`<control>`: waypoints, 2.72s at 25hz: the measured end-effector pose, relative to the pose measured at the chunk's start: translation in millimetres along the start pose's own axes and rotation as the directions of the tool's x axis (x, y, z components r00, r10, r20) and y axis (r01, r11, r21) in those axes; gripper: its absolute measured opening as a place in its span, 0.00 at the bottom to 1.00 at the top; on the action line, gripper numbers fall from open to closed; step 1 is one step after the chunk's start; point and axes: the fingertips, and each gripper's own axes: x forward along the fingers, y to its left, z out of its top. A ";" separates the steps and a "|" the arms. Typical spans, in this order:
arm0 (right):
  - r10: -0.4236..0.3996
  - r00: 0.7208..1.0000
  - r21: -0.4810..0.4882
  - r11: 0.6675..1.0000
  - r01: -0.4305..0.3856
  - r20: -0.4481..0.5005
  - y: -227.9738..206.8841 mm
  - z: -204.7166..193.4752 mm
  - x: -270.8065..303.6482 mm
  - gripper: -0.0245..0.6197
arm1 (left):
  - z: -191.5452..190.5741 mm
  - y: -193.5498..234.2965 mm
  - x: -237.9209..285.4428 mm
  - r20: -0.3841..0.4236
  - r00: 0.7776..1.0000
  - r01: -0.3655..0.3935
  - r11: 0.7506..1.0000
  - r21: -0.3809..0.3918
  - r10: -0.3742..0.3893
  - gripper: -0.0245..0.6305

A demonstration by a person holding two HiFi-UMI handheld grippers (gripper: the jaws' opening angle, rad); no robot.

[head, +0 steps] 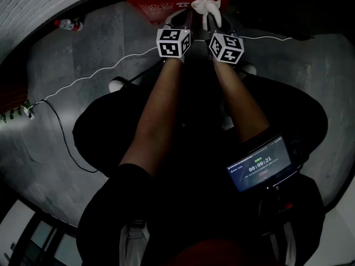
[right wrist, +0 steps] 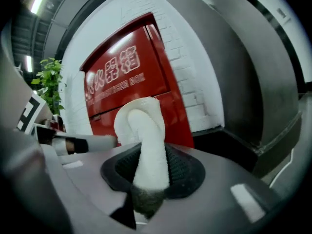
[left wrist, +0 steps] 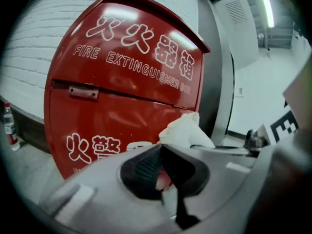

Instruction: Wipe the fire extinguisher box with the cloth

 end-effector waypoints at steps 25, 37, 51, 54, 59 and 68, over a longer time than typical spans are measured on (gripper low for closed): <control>0.242 0.941 0.069 0.970 -0.233 -0.235 141.9 -128.2 122.5 0.20 | -90.3 183.8 -42.0 -0.174 0.959 -0.237 0.970 -0.063 0.223 0.04; 0.098 0.963 0.038 0.995 -0.091 -0.252 91.8 -132.2 114.7 0.21 | -102.8 148.4 -1.7 -0.249 0.964 -0.115 0.991 -0.069 0.094 0.04; -0.075 0.951 0.037 0.995 0.090 -0.299 -14.2 -128.3 79.9 0.21 | -120.1 54.2 63.5 -0.323 0.944 0.047 0.998 -0.050 -0.061 0.04; -0.116 0.946 0.051 0.989 0.137 -0.302 -43.8 -128.2 71.2 0.21 | -123.6 29.4 82.3 -0.329 0.940 0.084 0.995 -0.051 -0.096 0.04; -0.184 0.929 0.057 0.975 0.212 -0.321 -86.9 -127.0 58.1 0.21 | -136.7 -7.4 109.2 -0.344 0.929 0.126 0.991 -0.055 -0.137 0.04; -0.169 0.929 0.060 0.978 0.199 -0.329 -90.1 -115.8 46.5 0.21 | -122.4 -19.9 98.6 -0.338 0.934 0.118 0.993 -0.023 -0.119 0.04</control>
